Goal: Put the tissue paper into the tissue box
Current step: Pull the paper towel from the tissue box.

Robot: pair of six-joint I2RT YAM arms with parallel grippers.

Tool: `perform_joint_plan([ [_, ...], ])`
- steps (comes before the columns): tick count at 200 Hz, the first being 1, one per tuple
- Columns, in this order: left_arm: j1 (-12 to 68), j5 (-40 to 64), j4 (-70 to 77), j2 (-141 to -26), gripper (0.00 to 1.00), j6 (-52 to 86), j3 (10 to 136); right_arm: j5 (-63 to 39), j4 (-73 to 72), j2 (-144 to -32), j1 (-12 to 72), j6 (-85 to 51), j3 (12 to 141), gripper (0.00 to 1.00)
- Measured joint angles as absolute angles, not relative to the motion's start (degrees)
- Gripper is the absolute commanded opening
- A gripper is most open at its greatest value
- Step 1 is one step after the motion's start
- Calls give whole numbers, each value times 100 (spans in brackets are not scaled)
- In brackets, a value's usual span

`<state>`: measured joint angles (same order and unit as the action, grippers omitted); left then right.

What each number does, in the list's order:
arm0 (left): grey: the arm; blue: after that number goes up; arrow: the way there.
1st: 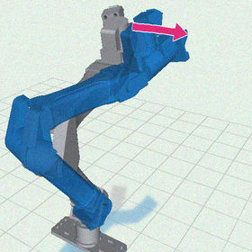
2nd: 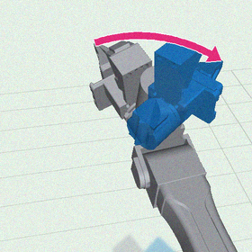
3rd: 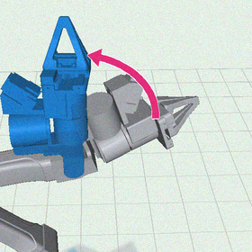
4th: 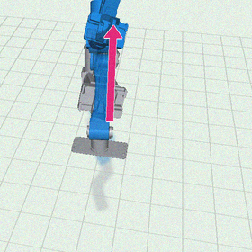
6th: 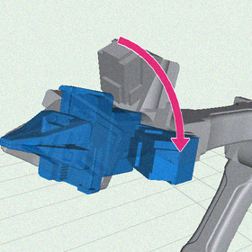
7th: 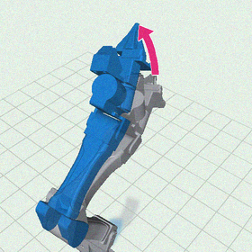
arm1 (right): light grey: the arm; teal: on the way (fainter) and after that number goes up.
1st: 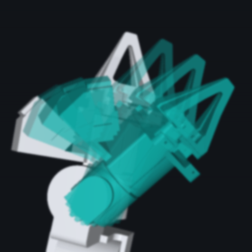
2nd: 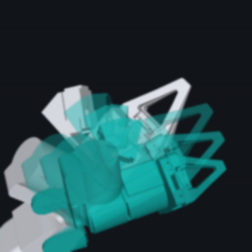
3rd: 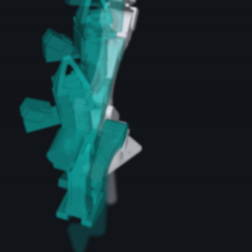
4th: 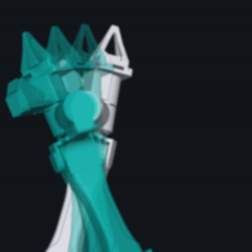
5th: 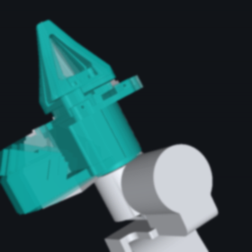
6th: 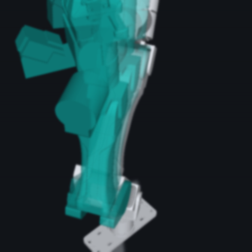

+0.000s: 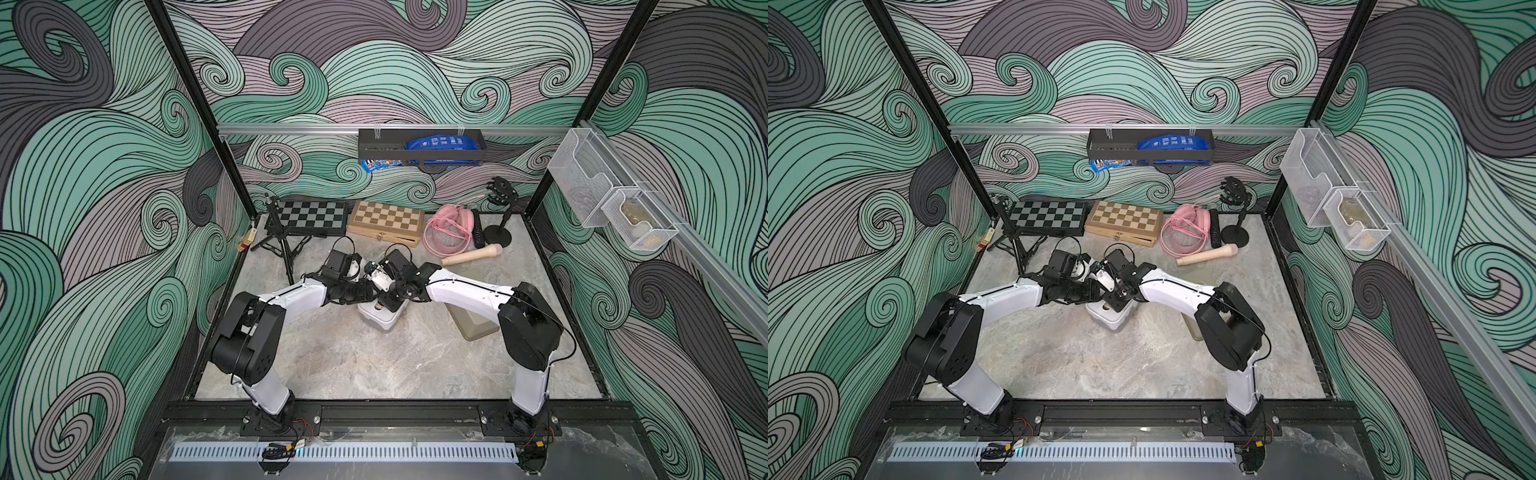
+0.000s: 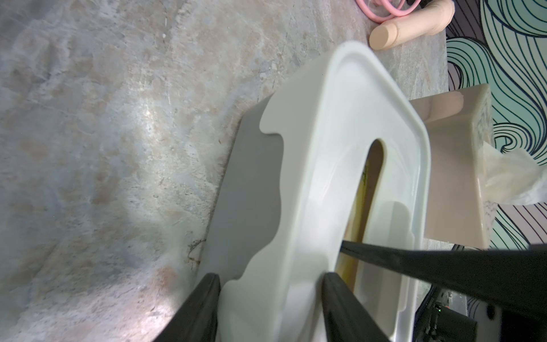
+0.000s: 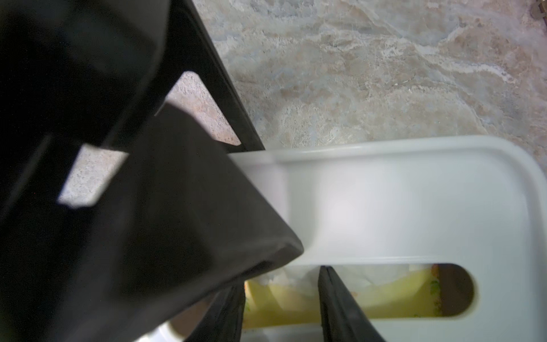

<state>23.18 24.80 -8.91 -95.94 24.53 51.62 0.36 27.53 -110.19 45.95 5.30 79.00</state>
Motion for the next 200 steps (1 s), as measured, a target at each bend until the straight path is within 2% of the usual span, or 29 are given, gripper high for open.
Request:
perform_joint_plan([
  [34, 2250, 2469, -794, -9623, 56, 2456, 5157, -161, 2602, -11098, 4604, 266, 7918, 13],
  [60, 2246, 2467, -781, -9625, 56, 2462, 5151, -134, 2633, -11148, 4591, 49, 7970, 0],
  [107, 2231, 2484, -740, -9620, 56, 2469, 5127, -158, 2390, -11039, 4571, -185, 7760, 0],
  [160, 2187, 2510, -720, -9590, 56, 2512, 5118, -305, 552, -10320, 4493, -646, 6460, 0],
  [200, 2187, 2536, -679, -9590, 56, 2519, 5094, -320, 16, -10071, 4440, -838, 6020, 0],
])
